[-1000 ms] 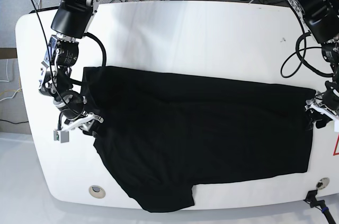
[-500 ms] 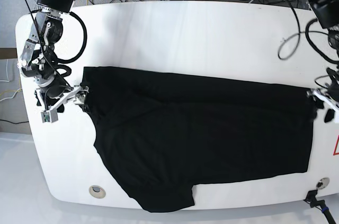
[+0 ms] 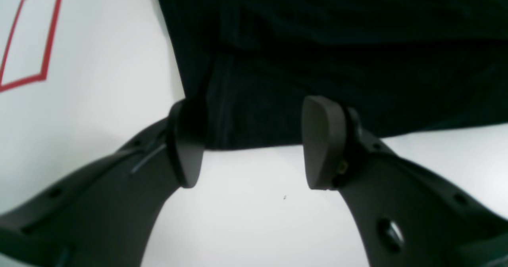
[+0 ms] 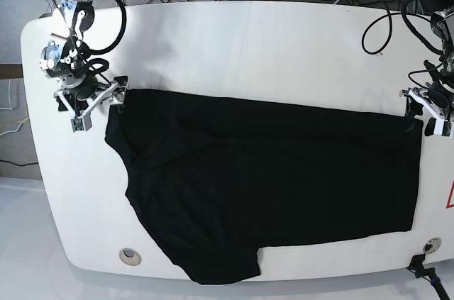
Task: Fold the T-shirt properly
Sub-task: 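Lift the shirt edge and drag it across the table with both grippers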
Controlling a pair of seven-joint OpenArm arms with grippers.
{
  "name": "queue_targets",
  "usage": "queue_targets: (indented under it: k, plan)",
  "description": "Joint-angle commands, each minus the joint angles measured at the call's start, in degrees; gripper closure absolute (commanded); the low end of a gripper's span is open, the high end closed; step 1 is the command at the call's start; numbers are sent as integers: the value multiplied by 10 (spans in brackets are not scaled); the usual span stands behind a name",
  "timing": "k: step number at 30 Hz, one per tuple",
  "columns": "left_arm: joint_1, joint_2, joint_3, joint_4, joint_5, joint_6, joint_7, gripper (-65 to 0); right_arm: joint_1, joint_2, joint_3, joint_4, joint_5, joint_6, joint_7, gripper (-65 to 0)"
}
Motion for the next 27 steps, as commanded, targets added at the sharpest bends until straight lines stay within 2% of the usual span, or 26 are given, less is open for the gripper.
queue_targets:
  k: [1, 5, 9, 11, 16, 18, 22, 27]
  plan:
    - [-7, -15, -5, 10, -11, 0, -17, -359, 7, 10, 3, -15, 3, -2, 34, -591]
    - [-3, -15, -5, 10, -12, 0, -17, -359, 7, 1, 2, -45, 3, 0, 52, -591]
    - [-3, 3, -5, 10, -10, 0, -17, -359, 7, -3, 2, -57, 3, 20, 55, -591]
    - [-4, 4, -5, 10, -10, 0, -17, -359, 7, -17, 2, -59, 2, 27, 55, -591]
    - [-6, 5, -5, 10, -10, 0, -17, -359, -2, -24, 2, -59, 2, 27, 55, -590]
    - [-7, 5, -5, 10, -9, 0, -17, -359, -4, -24, 2, -60, 2, 27, 55, -565]
    - [-8, 5, -5, 7, -9, 0, -17, -359, -4, -25, 2, -61, 2, 27, 55, -391]
    - [-36, 6, -5, -37, -8, 0, -16, -360, -4, -25, 2, -61, 2, 26, 55, -94]
